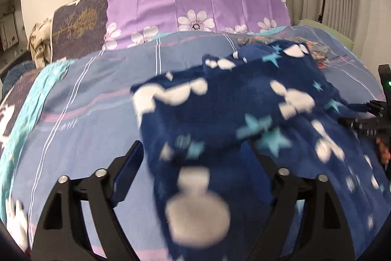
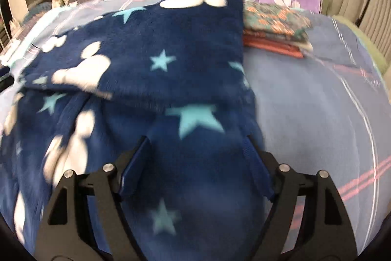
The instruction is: Fold small clothes
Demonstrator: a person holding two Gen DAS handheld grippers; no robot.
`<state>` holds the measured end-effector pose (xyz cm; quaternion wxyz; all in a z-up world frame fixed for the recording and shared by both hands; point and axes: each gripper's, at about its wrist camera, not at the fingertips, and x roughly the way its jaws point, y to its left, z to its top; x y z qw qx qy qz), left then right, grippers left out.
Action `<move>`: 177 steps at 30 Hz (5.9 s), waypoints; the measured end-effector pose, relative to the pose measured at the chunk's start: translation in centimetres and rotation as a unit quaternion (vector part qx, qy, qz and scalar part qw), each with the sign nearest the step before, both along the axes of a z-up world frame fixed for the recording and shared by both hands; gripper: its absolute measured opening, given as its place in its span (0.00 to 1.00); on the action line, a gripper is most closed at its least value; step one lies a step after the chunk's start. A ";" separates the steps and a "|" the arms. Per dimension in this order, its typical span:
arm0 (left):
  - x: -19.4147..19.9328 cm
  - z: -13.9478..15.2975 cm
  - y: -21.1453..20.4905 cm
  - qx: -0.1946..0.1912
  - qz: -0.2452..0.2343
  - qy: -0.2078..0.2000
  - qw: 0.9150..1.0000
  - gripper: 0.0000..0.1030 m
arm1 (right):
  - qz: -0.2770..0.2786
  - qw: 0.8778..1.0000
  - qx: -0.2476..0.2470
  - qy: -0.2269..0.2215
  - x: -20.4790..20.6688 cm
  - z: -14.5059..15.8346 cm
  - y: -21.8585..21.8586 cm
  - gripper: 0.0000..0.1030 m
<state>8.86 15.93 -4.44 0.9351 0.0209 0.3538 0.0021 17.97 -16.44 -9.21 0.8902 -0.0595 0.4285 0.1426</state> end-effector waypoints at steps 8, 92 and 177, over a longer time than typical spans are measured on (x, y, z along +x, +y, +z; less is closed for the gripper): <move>-7.8 -4.8 1.1 -0.052 -0.014 0.094 0.994 0.84 | -0.052 0.996 0.062 0.049 -6.7 -0.3 -7.4 0.78; -31.1 12.1 -5.8 -0.119 -0.135 -0.194 0.964 0.15 | 0.128 0.899 0.396 -0.137 -30.8 16.4 -18.3 0.13; 8.1 -3.5 10.1 -0.244 0.041 0.047 0.968 0.61 | 0.008 0.950 0.294 0.107 12.3 1.5 -9.1 0.63</move>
